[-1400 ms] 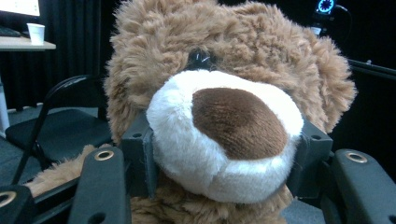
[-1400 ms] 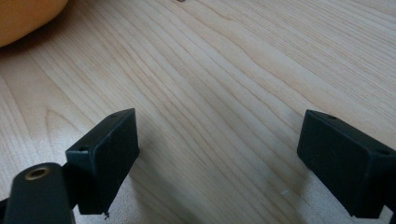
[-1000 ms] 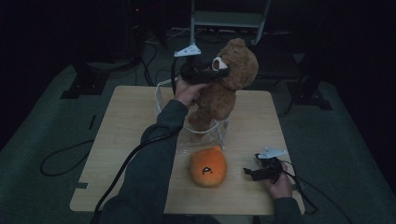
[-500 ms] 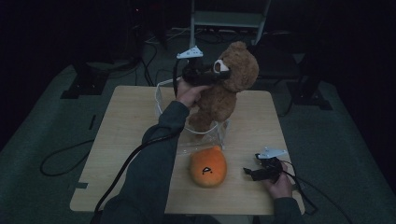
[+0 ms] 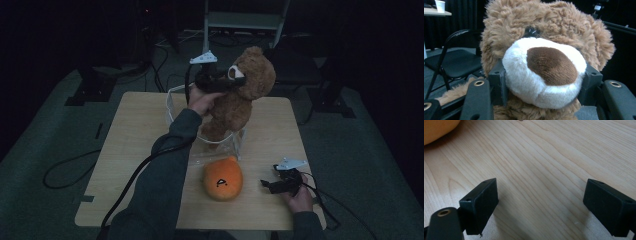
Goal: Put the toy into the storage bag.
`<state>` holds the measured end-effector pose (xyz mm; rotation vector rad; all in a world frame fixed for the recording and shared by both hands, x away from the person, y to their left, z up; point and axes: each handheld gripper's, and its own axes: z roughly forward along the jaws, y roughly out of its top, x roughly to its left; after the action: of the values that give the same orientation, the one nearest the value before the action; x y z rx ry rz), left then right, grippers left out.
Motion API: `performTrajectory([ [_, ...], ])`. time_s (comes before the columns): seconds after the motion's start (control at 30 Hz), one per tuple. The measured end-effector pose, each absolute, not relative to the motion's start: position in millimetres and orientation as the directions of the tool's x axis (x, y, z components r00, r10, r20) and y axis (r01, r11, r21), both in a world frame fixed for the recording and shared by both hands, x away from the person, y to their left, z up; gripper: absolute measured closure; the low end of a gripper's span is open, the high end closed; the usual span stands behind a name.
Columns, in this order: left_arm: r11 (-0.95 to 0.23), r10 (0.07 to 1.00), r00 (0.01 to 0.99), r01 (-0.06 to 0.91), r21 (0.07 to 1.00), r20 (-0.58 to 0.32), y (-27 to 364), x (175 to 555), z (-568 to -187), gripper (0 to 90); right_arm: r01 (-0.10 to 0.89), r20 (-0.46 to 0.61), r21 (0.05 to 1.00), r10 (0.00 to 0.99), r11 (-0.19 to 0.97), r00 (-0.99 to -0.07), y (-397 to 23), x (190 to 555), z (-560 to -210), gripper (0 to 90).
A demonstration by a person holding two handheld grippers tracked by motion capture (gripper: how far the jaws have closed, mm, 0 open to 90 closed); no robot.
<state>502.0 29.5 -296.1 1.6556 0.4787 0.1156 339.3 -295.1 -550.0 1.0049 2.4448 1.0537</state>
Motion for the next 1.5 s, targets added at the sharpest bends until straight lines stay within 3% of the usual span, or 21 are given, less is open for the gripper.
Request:
performTrajectory([
  [1.5, -0.097, 0.391, 0.891, 0.291, 0.952, -0.232, 36.7, 507.3, -313.6, 38.2, 0.486, 0.006, 0.726, 0.702, 0.487, -0.712, -295.0, 339.3, -550.0, 11.8],
])
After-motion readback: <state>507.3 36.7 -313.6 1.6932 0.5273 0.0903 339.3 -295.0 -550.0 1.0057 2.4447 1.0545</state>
